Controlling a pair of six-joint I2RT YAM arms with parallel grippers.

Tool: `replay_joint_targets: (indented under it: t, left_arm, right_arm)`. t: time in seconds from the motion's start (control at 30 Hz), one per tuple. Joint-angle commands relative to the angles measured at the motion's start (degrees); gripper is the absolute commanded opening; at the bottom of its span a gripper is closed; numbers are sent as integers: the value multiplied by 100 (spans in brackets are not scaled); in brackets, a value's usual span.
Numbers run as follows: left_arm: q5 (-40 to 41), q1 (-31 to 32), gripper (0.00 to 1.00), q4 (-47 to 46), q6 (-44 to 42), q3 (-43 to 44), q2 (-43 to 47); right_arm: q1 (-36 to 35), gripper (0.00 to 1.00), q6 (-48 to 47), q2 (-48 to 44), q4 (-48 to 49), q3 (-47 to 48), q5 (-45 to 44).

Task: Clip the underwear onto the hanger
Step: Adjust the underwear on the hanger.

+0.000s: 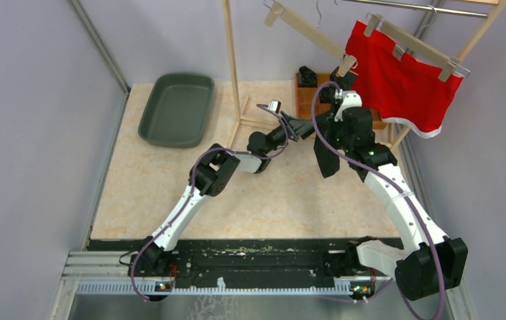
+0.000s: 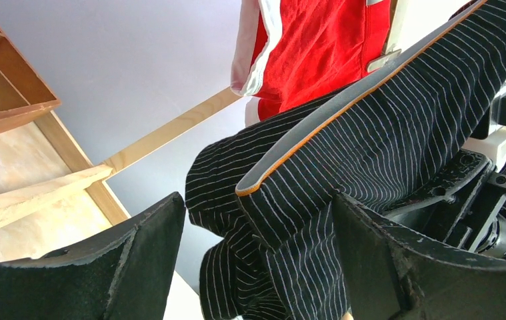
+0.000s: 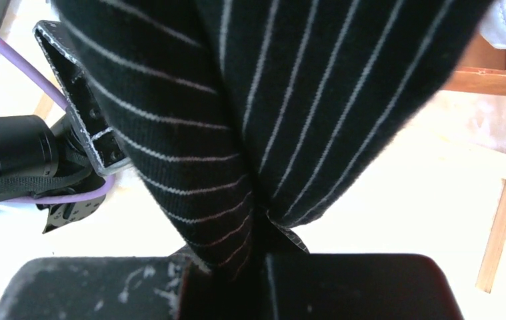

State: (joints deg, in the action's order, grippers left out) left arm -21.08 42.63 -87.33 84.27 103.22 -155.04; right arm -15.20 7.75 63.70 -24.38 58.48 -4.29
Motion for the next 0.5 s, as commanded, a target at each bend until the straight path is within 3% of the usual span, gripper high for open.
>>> replay_joint_targets:
  t: [0.0,0.47]
  left_arm:
    - [-55,-40,86,-1533,150,-2,113]
    - [-170,-96,85,-1533,279,67,301]
  right_arm:
    - [69,0,117,-16,-21,67,-172]
    - [236,0,225,255,-144,135,-334]
